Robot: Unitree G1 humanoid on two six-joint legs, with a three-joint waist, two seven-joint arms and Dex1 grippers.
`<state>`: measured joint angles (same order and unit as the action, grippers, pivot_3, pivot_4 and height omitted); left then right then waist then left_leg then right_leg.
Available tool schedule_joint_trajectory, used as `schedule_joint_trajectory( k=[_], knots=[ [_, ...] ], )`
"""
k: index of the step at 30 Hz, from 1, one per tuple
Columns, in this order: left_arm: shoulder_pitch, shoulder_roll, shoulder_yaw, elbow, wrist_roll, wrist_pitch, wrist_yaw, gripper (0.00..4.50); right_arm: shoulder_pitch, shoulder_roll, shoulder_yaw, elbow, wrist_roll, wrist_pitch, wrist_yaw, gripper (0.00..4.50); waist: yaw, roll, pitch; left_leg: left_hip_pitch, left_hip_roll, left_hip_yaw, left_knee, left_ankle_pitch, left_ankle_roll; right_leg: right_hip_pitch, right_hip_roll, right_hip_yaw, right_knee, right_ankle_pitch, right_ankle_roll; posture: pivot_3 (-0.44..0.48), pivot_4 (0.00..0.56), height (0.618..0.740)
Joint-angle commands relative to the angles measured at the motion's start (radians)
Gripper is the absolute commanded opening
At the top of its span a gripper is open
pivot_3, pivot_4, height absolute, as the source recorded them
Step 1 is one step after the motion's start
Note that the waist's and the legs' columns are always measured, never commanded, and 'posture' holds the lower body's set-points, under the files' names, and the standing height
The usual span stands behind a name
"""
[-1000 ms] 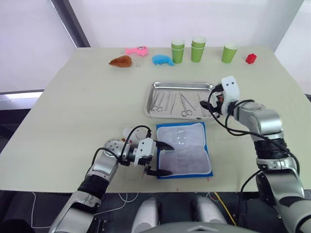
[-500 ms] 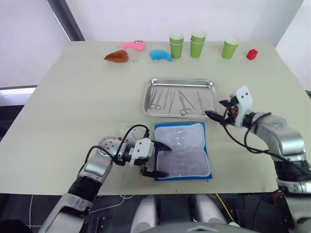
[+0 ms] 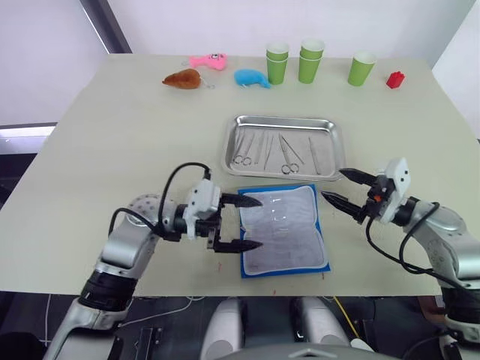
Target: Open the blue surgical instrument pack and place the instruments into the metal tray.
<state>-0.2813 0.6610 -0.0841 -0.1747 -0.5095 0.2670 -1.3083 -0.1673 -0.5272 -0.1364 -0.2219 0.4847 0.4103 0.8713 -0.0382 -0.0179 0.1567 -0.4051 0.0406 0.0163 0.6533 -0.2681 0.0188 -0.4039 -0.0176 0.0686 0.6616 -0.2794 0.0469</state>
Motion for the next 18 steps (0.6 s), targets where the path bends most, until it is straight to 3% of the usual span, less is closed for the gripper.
schedule_joint_trajectory(
  k=[1, 4, 11, 18],
  knots=[
    [0.049, 0.041, 0.122, -0.04, -0.067, 0.081, 0.071, 4.5, 0.057, -0.012, -0.078, -0.036, 0.067, -0.074, 0.061, 4.45, 0.0, 0.0, 0.0, 0.0, 0.0, 0.0, 0.0, 0.0, 0.0, 0.0, 0.0, 0.0, 0.0, 0.0, 0.0, 0.0, 0.15, 0.739],
    [0.099, 0.076, 0.183, -0.037, -0.076, 0.105, 0.097, 4.5, 0.096, -0.027, -0.121, -0.036, 0.124, -0.067, 0.095, 4.45, 0.0, 0.0, 0.0, 0.0, 0.001, 0.0, 0.0, 0.0, 0.0, 0.0, 0.0, 0.0, 0.0, 0.0, 0.0, 0.0, 0.15, 0.739],
    [0.306, 0.142, 0.501, 0.028, -0.1, 0.125, 0.186, 4.5, 0.251, -0.09, -0.298, 0.016, 0.219, -0.084, 0.177, 4.45, 0.002, -0.001, 0.001, 0.001, 0.002, 0.0, 0.0, 0.0, 0.0, 0.001, -0.002, 0.0, 0.001, 0.0, 0.0, 0.0, 0.15, 0.739],
    [0.494, 0.139, 0.632, 0.124, -0.007, 0.024, 0.235, 4.5, 0.418, -0.084, -0.421, 0.08, 0.221, -0.171, 0.243, 4.45, 0.004, -0.001, 0.001, 0.006, 0.002, 0.002, 0.0, 0.0, 0.0, 0.004, -0.002, 0.001, 0.001, 0.0, 0.0, 0.0, 0.15, 0.739]
  ],
)
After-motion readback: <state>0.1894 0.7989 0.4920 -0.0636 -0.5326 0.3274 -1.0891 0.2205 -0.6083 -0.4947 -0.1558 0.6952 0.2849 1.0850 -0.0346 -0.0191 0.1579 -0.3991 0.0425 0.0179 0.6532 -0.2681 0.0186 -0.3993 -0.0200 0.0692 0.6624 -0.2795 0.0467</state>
